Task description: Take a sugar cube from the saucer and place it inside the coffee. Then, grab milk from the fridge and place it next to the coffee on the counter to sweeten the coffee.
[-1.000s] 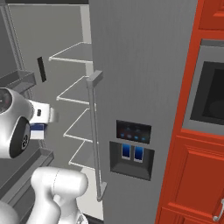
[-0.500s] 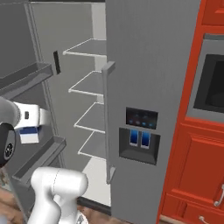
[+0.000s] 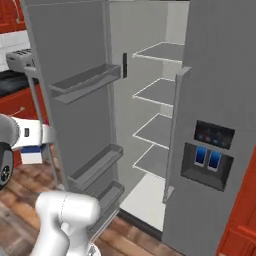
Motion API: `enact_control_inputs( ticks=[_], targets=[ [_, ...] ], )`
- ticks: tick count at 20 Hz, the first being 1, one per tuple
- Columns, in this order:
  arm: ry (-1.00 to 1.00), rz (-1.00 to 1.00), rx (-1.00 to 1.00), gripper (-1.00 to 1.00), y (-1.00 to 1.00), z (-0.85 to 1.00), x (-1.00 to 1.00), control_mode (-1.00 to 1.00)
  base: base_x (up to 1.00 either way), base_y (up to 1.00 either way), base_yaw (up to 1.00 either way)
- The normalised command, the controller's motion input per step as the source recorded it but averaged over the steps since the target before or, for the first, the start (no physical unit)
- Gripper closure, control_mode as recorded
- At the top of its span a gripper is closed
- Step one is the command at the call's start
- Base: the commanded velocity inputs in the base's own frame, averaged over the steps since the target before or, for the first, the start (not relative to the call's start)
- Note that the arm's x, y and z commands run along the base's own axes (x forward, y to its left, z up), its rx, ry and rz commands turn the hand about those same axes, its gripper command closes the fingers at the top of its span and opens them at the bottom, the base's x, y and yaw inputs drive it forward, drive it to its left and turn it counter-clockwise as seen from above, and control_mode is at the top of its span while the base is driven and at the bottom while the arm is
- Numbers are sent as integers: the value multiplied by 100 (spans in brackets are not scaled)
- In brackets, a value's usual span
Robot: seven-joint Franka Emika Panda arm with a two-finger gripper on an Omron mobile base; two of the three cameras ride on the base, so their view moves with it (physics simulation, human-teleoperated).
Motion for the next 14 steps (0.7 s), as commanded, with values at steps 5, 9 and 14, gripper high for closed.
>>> enact_control_inputs(
  ticks=[5, 9, 14],
  targets=[
    [0, 0, 0, 100, 0, 0, 0, 100, -22, 83, 71],
    [0, 0, 0, 100, 0, 0, 0, 100, -20, 76, 74],
    [0, 0, 0, 100, 0, 0, 0, 100, -16, 76, 73]
  ],
)
